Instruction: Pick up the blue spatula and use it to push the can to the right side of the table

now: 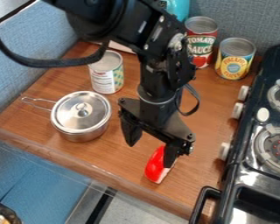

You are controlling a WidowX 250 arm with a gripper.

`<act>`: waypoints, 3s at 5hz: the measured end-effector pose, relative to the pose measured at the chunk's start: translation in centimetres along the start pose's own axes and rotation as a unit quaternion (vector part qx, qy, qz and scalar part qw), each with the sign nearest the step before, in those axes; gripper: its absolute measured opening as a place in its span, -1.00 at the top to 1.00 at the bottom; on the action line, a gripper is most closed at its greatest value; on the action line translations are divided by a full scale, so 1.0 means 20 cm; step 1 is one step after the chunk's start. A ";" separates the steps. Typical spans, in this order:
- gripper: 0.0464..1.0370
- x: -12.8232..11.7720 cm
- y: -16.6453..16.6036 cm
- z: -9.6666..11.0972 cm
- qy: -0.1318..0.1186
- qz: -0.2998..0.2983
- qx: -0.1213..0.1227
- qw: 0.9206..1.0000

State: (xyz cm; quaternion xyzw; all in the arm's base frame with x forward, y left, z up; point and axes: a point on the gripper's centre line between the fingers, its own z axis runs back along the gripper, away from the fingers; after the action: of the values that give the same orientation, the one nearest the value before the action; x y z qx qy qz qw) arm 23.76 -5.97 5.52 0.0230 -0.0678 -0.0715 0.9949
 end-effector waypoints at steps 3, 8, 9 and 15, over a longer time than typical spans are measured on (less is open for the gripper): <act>-0.93 0.32 0.38 -0.06 0.003 0.123 -0.013 0.992; -0.44 0.48 0.49 -0.43 0.047 0.171 -0.033 0.984; 0.19 0.48 0.50 -0.44 0.039 0.167 -0.030 0.985; 0.44 0.13 0.90 0.10 0.011 0.183 -0.010 0.983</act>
State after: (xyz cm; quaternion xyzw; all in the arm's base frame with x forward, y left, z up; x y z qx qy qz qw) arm 28.52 11.42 8.82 0.0006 -0.0591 0.1111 0.9920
